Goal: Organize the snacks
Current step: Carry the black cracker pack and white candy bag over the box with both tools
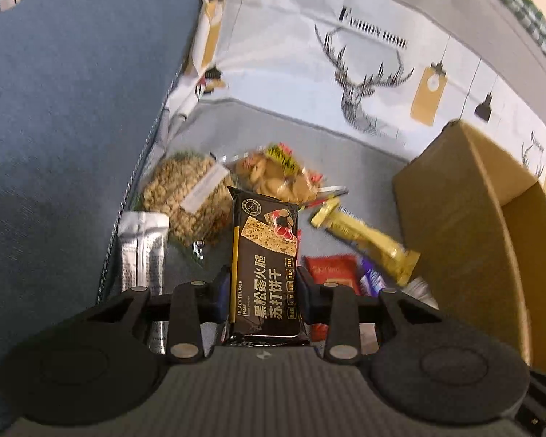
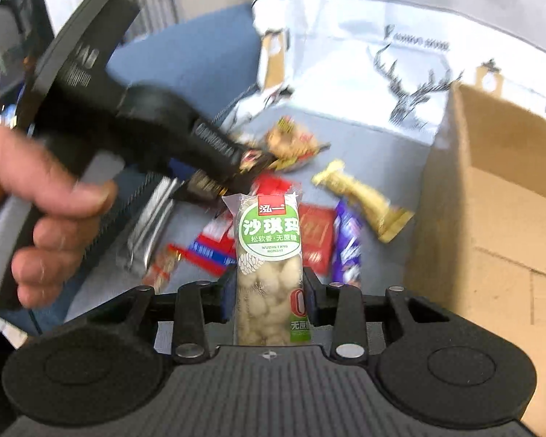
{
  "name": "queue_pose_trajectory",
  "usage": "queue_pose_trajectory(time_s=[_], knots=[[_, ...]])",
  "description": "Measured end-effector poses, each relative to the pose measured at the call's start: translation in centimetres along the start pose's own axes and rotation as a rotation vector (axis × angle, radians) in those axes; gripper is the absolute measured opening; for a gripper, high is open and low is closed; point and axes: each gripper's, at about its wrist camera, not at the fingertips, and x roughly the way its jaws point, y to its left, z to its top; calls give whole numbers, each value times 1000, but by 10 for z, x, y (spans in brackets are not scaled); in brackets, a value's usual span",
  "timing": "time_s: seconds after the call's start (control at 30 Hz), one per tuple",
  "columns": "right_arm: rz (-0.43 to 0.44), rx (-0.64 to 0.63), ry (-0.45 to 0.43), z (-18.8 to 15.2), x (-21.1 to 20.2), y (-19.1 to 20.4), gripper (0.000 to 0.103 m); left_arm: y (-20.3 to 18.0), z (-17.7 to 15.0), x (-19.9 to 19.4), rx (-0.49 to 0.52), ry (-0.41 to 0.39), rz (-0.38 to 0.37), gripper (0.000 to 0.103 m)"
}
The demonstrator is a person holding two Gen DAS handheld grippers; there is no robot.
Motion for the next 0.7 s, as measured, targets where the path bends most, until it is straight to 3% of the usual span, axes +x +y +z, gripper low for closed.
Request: queue_pose_trajectory(time_s=[0.27, 0.47, 0.7], knots=[[-1, 85, -185, 18, -46, -25, 38, -19, 8, -32, -32, -142, -29, 39], [-56, 151, -341, 24, -79, -61, 38, -55, 7, -52, -29, -258, -76, 39], [-154, 240, -411, 21, -95, -113, 38, -106, 2, -68, -2, -360, -163, 39]])
